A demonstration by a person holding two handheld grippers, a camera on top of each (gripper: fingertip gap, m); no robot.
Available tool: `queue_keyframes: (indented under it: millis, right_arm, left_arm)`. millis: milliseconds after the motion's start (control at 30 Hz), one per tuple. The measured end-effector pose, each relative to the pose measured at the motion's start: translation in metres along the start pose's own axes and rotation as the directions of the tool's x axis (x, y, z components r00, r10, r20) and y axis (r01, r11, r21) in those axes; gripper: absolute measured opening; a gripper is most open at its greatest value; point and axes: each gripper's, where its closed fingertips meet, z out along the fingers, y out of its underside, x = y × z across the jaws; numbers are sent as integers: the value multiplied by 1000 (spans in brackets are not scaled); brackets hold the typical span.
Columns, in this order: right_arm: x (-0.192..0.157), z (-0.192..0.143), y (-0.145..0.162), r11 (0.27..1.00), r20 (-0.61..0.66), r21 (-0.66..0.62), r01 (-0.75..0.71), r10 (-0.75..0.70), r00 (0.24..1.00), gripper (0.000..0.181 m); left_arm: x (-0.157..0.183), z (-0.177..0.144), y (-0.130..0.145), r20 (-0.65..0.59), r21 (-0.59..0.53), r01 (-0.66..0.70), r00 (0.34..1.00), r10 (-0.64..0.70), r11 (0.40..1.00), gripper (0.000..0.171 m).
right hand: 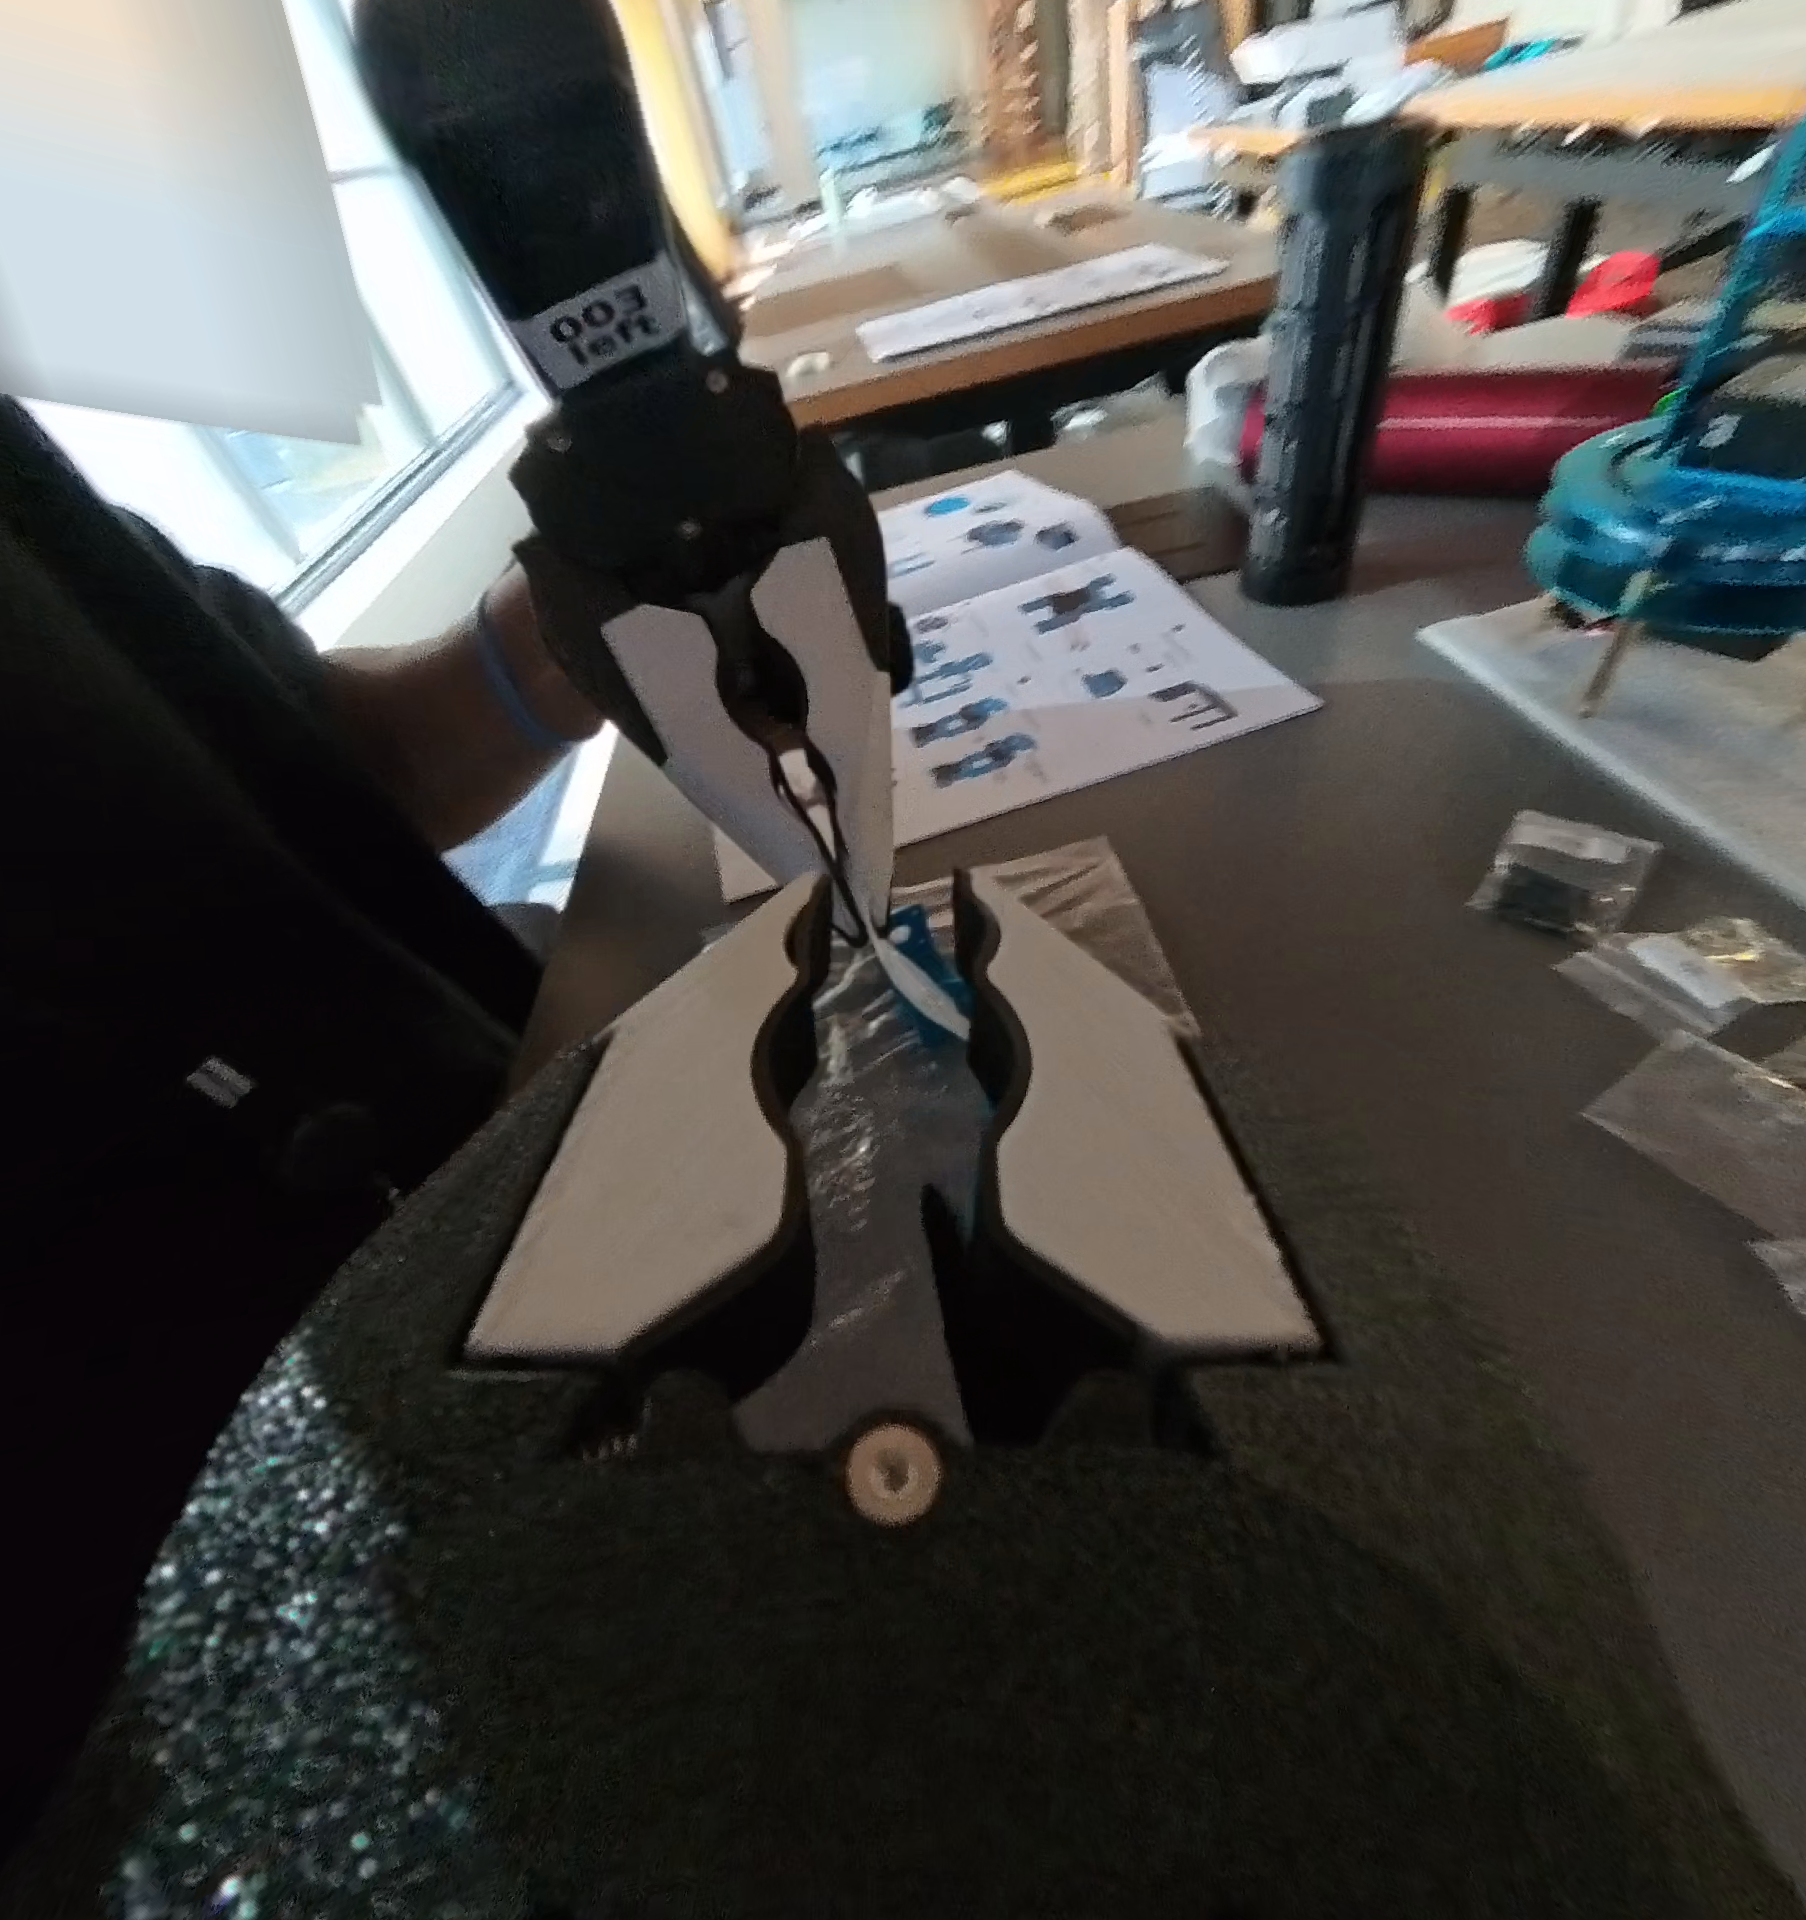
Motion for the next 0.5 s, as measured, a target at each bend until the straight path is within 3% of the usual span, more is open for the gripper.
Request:
queue_keyframes:
  millis: [167, 500]
  right_arm:
    - [-2, 10, 9, 993, 45, -114, 38, -33, 998, 25]
    - [-1, 14, 24, 986, 63, -164, 35, -25, 998, 26]
  left_arm:
    - [8, 5, 8, 33, -114, -181, 982, 186, 977, 0]
    - [14, 6, 10, 42, -113, -173, 983, 179, 978, 0]
